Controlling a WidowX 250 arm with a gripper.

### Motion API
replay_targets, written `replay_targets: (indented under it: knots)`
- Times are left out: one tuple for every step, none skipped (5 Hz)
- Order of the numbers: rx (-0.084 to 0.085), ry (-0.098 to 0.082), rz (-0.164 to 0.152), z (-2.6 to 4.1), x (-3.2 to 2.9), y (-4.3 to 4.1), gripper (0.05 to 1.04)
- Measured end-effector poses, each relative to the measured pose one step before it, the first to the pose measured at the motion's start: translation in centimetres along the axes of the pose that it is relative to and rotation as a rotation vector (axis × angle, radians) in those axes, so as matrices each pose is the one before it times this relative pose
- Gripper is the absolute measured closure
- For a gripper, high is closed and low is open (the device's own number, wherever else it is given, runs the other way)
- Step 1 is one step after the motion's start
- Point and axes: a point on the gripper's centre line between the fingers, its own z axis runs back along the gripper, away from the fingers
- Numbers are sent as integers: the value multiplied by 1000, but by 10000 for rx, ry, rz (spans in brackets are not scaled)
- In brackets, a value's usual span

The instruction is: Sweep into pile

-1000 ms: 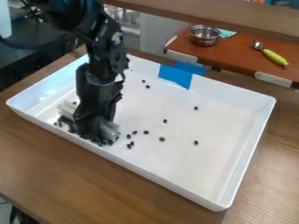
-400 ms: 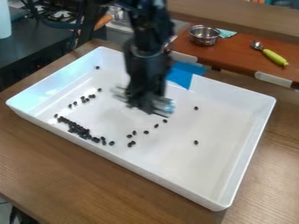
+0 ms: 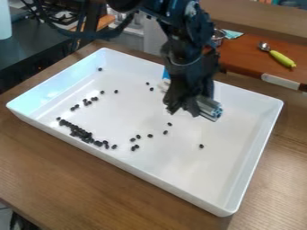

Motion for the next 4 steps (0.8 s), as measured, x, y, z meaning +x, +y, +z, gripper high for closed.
replay_targets:
  knots:
    - [-687,69,-736,-198,-998,-1487,700]
    - [165,-81,-674,-2259,-773,-1008,700]
    - [438,-158,-726,-1612,-602,-1047,700]
    - [621,-181,-782,-1721,-640,-418,700]
